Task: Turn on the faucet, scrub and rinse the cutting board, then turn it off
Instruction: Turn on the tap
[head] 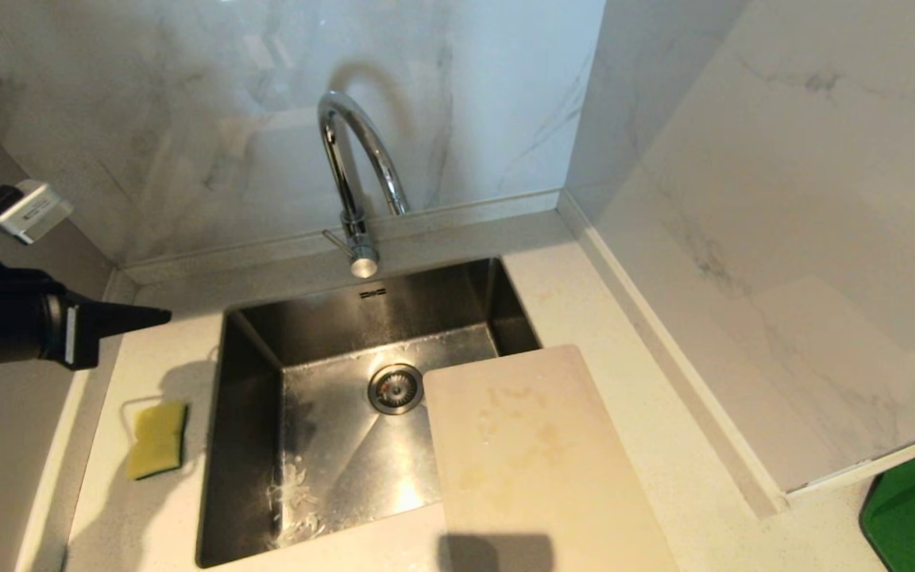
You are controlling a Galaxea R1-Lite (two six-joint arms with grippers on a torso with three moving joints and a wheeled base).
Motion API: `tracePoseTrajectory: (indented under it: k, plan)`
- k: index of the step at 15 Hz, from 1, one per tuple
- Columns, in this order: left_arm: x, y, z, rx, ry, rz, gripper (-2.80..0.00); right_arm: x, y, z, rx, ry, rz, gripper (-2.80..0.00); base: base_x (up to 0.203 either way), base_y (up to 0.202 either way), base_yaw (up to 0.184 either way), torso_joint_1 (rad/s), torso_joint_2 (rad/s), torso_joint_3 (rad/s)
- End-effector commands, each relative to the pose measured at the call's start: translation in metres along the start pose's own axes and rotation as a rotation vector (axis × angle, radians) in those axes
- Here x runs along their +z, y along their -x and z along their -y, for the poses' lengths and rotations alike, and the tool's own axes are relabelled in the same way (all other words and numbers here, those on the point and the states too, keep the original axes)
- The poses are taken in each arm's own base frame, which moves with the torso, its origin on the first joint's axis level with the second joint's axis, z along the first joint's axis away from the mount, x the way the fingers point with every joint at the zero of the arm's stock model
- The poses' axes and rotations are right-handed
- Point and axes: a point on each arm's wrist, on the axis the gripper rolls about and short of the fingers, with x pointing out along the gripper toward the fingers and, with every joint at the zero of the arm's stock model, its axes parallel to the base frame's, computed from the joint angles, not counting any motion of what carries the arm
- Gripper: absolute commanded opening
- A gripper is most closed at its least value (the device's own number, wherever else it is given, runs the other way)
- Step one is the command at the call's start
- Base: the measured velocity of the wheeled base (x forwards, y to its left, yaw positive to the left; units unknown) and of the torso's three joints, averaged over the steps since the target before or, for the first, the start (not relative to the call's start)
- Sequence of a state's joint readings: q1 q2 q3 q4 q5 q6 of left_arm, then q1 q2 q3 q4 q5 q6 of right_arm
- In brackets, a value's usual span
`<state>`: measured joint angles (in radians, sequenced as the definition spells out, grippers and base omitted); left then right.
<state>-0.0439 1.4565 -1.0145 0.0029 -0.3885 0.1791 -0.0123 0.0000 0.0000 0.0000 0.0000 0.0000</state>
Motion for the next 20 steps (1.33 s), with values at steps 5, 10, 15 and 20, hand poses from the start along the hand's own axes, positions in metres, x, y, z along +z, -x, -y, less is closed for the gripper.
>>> tracePoseTrajectory:
  k: [5, 10, 15, 20]
  plan:
    - [0.017, -0.101, -0.015, 0.002, 0.029, 0.025, -2.8, 0.0, 0.0, 0.0, 0.0, 0.001, -0.001, -2.8, 0.0, 0.0, 0.0, 0.0, 0.0, 0.0]
    - [0.019, -0.156, -0.03, 0.059, 0.015, 0.184, -2.8, 0.0, 0.0, 0.0, 0.0, 0.0, 0.0, -2.8, 0.0, 0.0, 0.0, 0.0, 0.0, 0.0]
    - [0.05, -0.181, -0.035, 0.076, 0.126, 0.294, -2.8, 0.0, 0.0, 0.0, 0.0, 0.0, -0.001, -2.8, 0.0, 0.0, 0.0, 0.0, 0.0, 0.0]
    - [0.062, -0.203, -0.041, 0.099, 0.249, 0.254, -2.8, 0.0, 0.0, 0.0, 0.0, 0.0, 0.0, -2.8, 0.0, 0.0, 0.0, 0.0, 0.0, 0.0]
